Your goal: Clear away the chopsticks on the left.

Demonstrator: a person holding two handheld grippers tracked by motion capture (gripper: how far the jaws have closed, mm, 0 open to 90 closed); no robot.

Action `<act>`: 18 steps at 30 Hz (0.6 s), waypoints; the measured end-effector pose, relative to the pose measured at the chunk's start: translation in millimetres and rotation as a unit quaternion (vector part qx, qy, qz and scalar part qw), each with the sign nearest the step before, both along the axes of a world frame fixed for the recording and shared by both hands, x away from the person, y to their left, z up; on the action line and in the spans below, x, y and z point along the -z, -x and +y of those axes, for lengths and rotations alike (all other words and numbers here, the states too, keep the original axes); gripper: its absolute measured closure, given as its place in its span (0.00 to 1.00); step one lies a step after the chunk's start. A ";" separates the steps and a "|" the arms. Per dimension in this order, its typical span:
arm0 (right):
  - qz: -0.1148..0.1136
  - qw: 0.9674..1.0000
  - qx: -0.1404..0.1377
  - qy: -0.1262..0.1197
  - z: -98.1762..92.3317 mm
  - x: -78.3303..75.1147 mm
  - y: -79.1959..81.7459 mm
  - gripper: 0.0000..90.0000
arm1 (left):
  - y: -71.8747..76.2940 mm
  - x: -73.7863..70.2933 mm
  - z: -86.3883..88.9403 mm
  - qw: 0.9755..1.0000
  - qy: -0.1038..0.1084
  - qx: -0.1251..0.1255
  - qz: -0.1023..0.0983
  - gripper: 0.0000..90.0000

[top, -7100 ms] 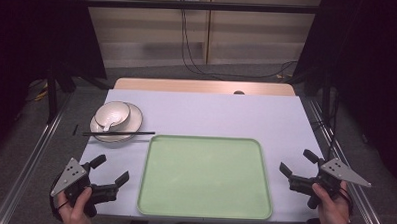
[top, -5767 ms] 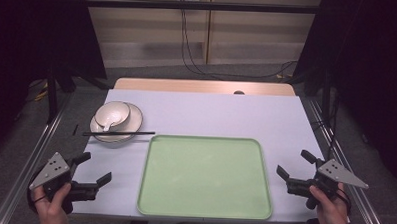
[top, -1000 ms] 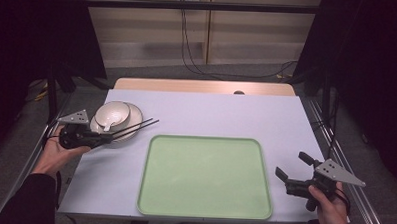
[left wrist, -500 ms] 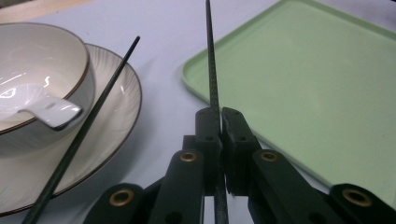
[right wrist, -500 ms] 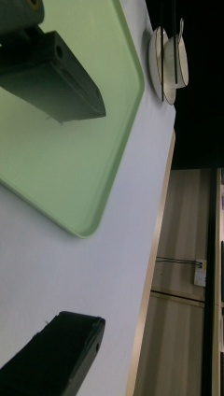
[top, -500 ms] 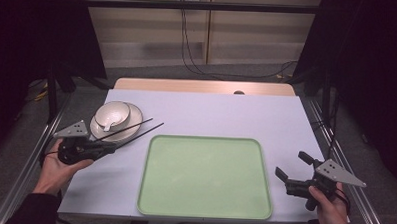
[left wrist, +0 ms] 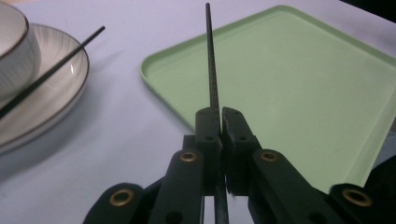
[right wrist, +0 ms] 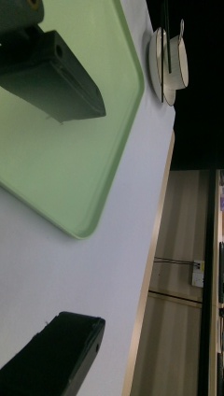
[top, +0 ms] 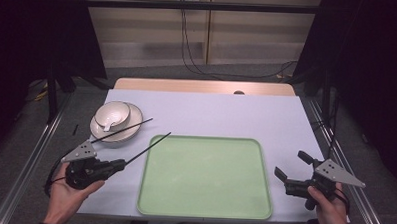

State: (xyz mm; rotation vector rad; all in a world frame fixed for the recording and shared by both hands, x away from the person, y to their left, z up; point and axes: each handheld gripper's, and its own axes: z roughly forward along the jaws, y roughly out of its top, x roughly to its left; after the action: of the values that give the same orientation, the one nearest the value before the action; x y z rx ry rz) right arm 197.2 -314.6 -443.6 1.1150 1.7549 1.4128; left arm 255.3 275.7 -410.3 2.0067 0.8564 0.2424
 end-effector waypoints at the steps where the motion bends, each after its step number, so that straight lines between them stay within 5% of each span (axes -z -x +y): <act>1: -0.001 1.000 -0.002 0.002 -0.2 0.1 -0.2 0.01 | 3.5 0.5 -2.7 1.000 -0.002 -0.003 0.000 0.96; 10: -0.002 1.000 -0.002 0.003 0.0 0.1 -0.3 0.01 | 28.9 9.4 -32.9 0.997 0.004 -0.068 0.030 0.96; 18: -0.002 1.000 -0.004 0.002 1.0 0.1 -0.3 0.01 | 20.2 26.1 -63.0 0.989 -0.010 -0.132 0.065 0.96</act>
State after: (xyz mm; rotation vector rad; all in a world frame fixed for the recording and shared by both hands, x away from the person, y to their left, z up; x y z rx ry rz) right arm 197.6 -313.6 -443.7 1.1045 1.7597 1.4153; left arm 235.1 212.7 -436.5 1.9414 1.2094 0.2725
